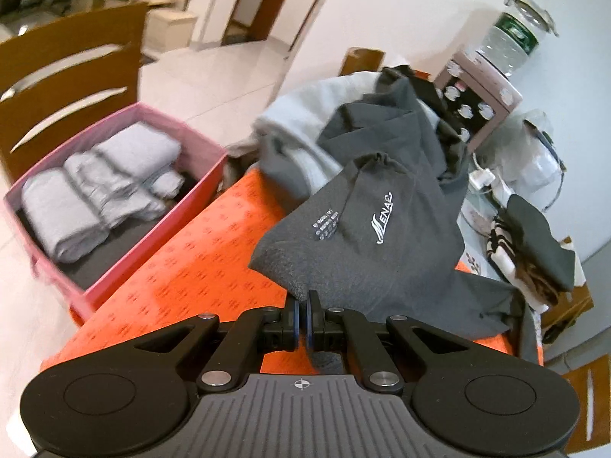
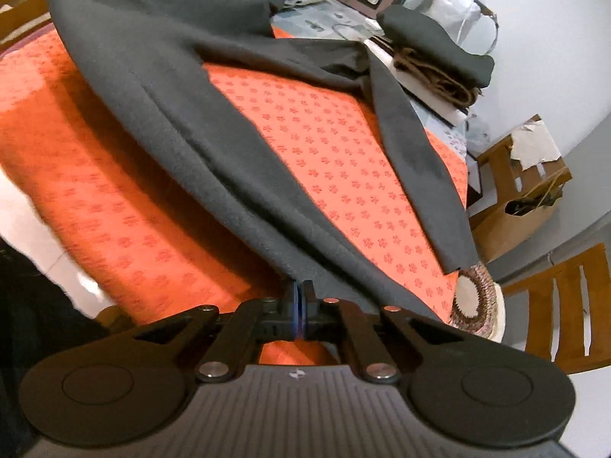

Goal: Fold clothes
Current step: 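Open both grippers and lay the dark grey garment flat on the cloth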

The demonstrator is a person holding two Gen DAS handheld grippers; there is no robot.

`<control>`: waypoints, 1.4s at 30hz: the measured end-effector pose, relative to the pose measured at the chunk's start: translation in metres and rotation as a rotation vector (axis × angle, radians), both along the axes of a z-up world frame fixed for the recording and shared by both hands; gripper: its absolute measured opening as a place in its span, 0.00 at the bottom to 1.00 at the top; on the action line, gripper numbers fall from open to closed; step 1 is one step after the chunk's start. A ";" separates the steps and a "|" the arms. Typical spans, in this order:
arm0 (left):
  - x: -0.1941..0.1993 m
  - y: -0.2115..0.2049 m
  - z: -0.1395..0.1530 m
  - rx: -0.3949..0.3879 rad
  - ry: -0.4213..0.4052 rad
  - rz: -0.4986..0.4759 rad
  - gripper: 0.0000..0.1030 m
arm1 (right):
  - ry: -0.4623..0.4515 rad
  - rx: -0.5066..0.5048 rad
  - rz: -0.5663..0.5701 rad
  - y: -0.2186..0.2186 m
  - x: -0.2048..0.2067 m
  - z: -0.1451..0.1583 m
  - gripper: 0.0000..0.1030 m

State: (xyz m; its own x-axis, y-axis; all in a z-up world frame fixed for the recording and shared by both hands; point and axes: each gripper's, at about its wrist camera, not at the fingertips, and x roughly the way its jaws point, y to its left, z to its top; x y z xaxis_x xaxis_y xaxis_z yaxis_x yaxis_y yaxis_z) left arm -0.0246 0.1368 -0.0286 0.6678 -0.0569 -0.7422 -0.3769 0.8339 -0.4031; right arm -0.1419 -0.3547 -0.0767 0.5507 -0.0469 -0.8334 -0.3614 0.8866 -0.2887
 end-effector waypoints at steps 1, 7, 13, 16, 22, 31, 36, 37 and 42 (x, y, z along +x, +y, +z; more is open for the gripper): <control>-0.008 0.003 -0.002 -0.002 0.016 0.000 0.06 | 0.017 0.006 0.005 0.001 -0.003 0.002 0.02; -0.041 0.021 -0.039 -0.039 0.138 0.045 0.06 | 0.099 -0.008 0.039 0.012 -0.015 -0.016 0.02; -0.049 0.020 -0.074 -0.002 0.161 0.008 0.09 | 0.143 -0.018 0.043 0.020 -0.008 -0.038 0.03; -0.054 0.023 -0.073 0.027 0.136 0.017 0.20 | 0.147 -0.017 0.041 0.019 -0.004 -0.037 0.07; -0.051 0.026 -0.052 0.087 0.049 0.022 0.38 | 0.080 0.081 0.011 0.007 -0.005 -0.005 0.29; -0.028 -0.016 -0.028 0.180 -0.052 -0.069 0.58 | -0.002 0.091 -0.076 -0.034 0.011 0.022 0.30; -0.024 -0.069 -0.022 0.248 -0.094 -0.134 0.63 | -0.034 0.070 -0.055 -0.068 0.025 0.027 0.32; -0.025 -0.081 -0.021 0.261 -0.102 -0.139 0.64 | -0.038 0.064 -0.050 -0.075 0.030 0.027 0.32; -0.037 -0.151 -0.017 0.308 -0.126 -0.119 0.69 | -0.069 0.067 0.030 -0.119 0.050 0.024 0.32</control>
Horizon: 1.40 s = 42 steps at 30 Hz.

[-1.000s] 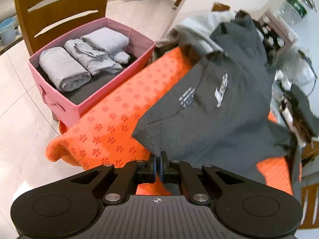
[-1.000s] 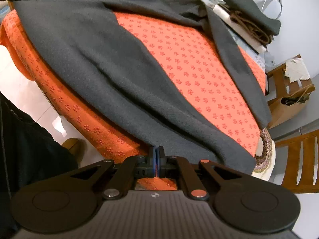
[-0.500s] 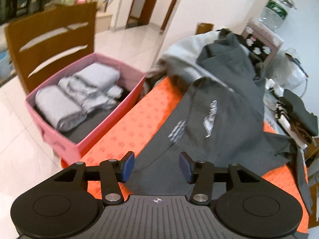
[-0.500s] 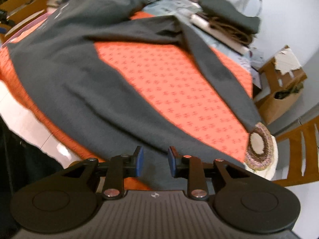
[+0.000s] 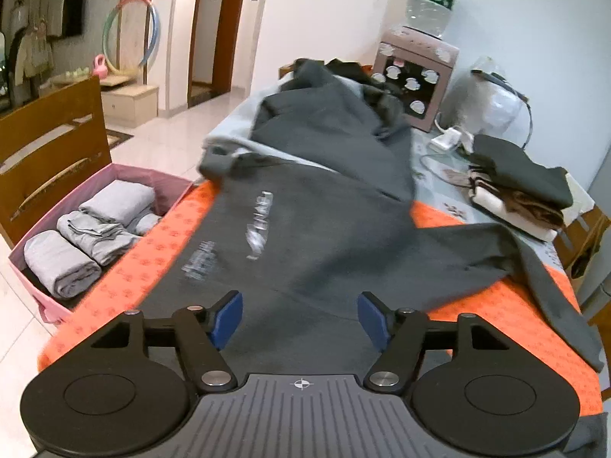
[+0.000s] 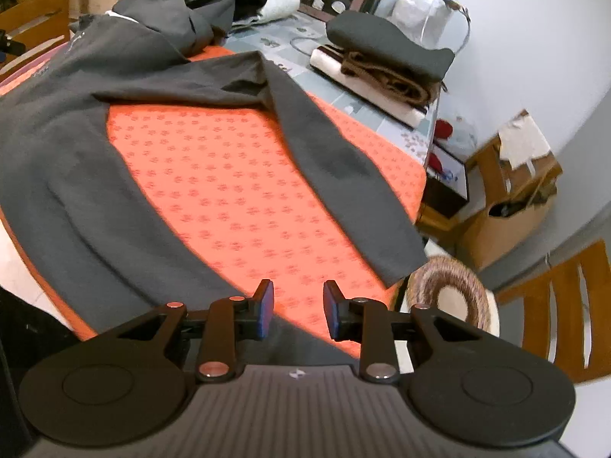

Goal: Fold clothes
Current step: 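Open both grippers and lay the dark grey garment flat on the cloth, then grasp the garment's sleeve end with the right gripper and lift it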

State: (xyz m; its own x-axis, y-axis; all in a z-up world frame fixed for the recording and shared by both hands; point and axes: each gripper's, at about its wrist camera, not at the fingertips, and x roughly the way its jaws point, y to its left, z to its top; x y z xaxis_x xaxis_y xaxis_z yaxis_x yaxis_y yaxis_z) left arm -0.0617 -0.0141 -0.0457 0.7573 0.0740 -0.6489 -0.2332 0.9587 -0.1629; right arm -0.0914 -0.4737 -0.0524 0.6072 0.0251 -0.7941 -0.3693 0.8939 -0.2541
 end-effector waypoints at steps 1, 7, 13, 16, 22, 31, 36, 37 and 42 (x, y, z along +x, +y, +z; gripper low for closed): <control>-0.003 -0.015 0.000 0.006 -0.002 0.012 0.70 | -0.009 0.003 0.025 -0.011 0.005 -0.001 0.32; -0.024 -0.096 0.000 -0.014 0.061 0.129 0.70 | -0.049 0.015 0.173 -0.062 0.037 -0.008 0.32; -0.035 -0.158 0.004 -0.022 0.069 0.140 0.73 | -0.031 0.024 0.252 -0.090 0.062 -0.016 0.32; -0.034 -0.183 0.003 -0.033 0.066 0.125 0.74 | -0.013 0.004 0.286 -0.099 0.074 -0.021 0.32; -0.037 -0.237 -0.001 0.009 0.074 0.122 0.75 | 0.032 0.001 0.416 -0.113 0.099 -0.039 0.32; -0.071 -0.329 -0.004 -0.022 0.076 0.401 0.78 | 0.139 0.089 0.657 -0.130 0.139 -0.071 0.30; -0.095 -0.381 -0.007 -0.068 0.088 0.540 0.79 | 0.229 0.154 0.720 -0.143 0.165 -0.078 0.05; -0.097 -0.390 -0.007 -0.063 0.084 0.549 0.79 | 0.242 0.168 0.726 -0.145 0.170 -0.078 0.03; -0.099 -0.422 -0.005 -0.036 0.068 0.565 0.80 | 0.293 0.251 0.728 -0.159 0.193 -0.058 0.03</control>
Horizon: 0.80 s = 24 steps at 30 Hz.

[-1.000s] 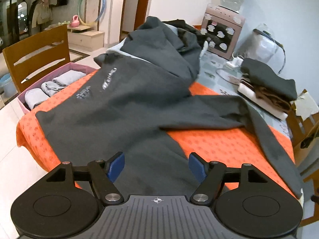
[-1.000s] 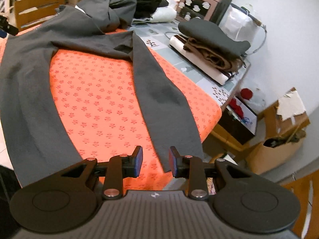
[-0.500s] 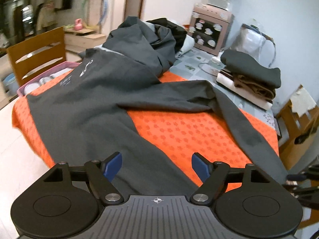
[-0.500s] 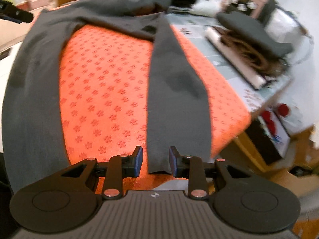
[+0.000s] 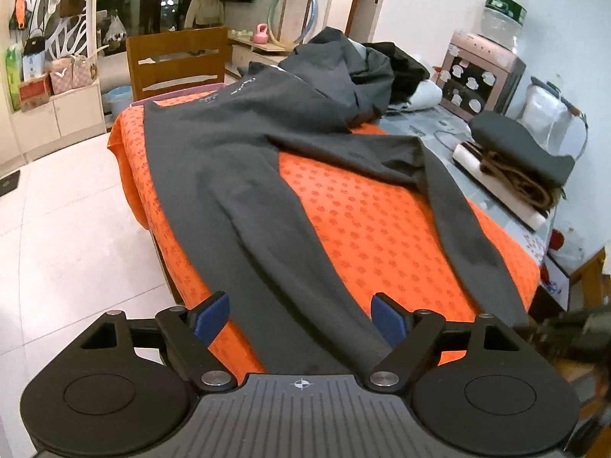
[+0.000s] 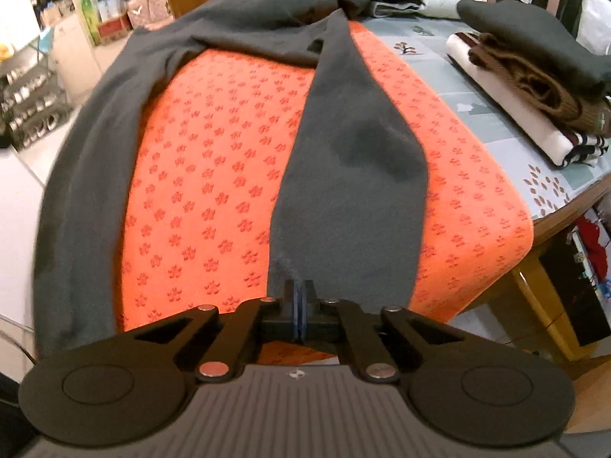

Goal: Fold clothes
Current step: 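Grasp the garment's sleeve end with the right gripper and lift it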

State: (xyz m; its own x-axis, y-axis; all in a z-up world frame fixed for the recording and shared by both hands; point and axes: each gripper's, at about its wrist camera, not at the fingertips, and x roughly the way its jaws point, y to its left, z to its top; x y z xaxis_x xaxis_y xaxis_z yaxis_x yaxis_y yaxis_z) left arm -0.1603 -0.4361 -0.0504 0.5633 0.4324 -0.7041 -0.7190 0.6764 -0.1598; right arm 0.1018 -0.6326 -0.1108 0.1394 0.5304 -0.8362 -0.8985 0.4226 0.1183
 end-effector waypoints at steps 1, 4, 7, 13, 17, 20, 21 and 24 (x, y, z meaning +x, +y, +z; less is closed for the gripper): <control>0.001 -0.005 0.000 0.001 0.000 0.003 0.80 | 0.017 0.026 0.007 -0.004 0.005 0.009 0.03; 0.004 -0.023 0.002 0.002 -0.003 0.031 0.80 | 0.054 0.102 0.029 -0.019 0.022 0.041 0.03; 0.008 -0.047 0.005 0.023 -0.013 0.076 0.80 | 0.138 0.195 0.036 -0.036 0.047 0.072 0.03; 0.028 -0.104 0.012 0.032 -0.049 0.216 0.80 | 0.324 0.370 0.075 -0.077 0.101 0.125 0.03; 0.044 -0.139 0.020 0.054 -0.071 0.262 0.81 | 0.454 0.506 0.065 -0.109 0.132 0.157 0.03; 0.055 -0.156 0.025 0.055 -0.087 0.276 0.80 | 0.549 0.605 0.025 -0.138 0.154 0.175 0.03; 0.058 -0.161 0.027 0.053 -0.094 0.278 0.80 | 0.577 0.632 0.004 -0.148 0.160 0.179 0.03; 0.067 -0.174 0.033 0.048 -0.103 0.267 0.80 | 0.658 0.669 -0.065 -0.177 0.173 0.175 0.03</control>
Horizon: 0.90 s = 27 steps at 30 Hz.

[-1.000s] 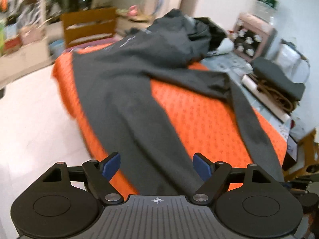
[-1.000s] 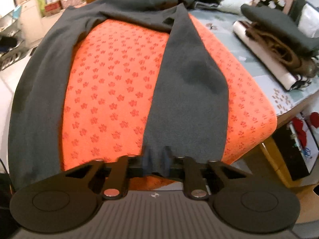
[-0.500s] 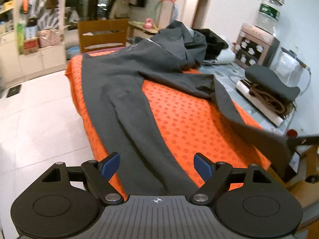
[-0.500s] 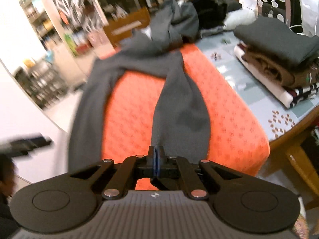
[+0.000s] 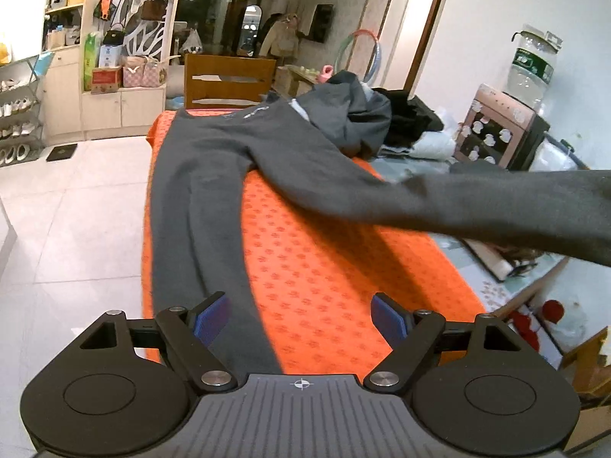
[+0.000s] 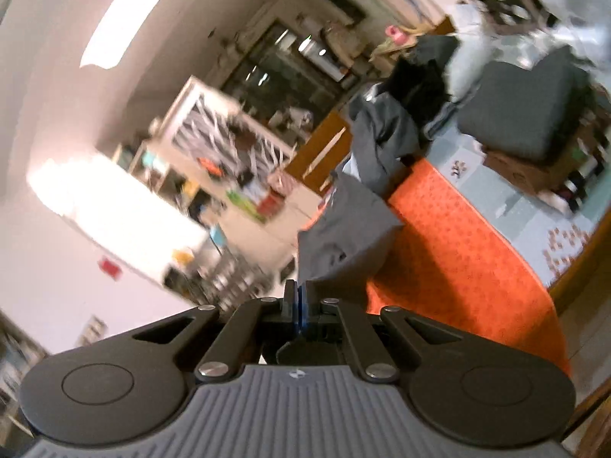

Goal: Fold clothes
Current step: 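Grasp the garment's sleeve end with the right gripper and lift it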

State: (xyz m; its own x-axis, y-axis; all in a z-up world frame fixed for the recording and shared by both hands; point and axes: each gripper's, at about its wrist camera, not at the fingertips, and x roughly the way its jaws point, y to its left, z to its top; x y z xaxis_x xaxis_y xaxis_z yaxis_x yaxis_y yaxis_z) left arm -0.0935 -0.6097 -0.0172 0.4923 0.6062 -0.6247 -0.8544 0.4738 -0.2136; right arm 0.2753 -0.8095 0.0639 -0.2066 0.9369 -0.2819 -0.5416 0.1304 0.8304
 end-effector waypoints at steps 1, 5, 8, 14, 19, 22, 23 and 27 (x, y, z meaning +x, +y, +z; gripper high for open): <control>0.003 -0.003 0.001 0.001 0.001 -0.006 0.81 | 0.025 -0.009 -0.011 -0.008 0.003 -0.005 0.03; 0.006 -0.014 0.001 0.003 0.023 -0.020 0.81 | 0.076 -0.114 -0.049 -0.028 0.007 -0.050 0.03; 0.003 -0.018 -0.002 -0.011 0.040 -0.016 0.81 | 0.084 -0.196 -0.085 -0.033 0.008 -0.090 0.03; -0.013 -0.023 -0.006 -0.025 0.072 -0.012 0.81 | 0.080 -0.300 -0.117 -0.014 0.003 -0.137 0.03; -0.025 -0.017 0.002 -0.003 0.086 -0.038 0.81 | 0.093 -0.238 -0.092 0.010 -0.004 -0.114 0.03; -0.035 -0.008 0.007 0.006 0.088 -0.055 0.81 | 0.096 -0.189 -0.077 0.032 -0.009 -0.095 0.03; -0.040 -0.004 0.009 0.008 0.084 -0.061 0.81 | 0.096 -0.172 -0.080 0.040 -0.011 -0.089 0.03; -0.062 0.019 0.012 0.012 0.074 -0.088 0.83 | 0.095 -0.107 -0.127 0.072 -0.019 -0.065 0.03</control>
State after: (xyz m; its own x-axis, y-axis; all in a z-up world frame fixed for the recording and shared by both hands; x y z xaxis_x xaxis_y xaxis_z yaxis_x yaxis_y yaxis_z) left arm -0.1553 -0.5903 -0.0054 0.4968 0.5702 -0.6542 -0.8227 0.5496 -0.1457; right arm 0.2563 -0.7379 -0.0012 -0.1191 0.9227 -0.3666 -0.4352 0.2833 0.8546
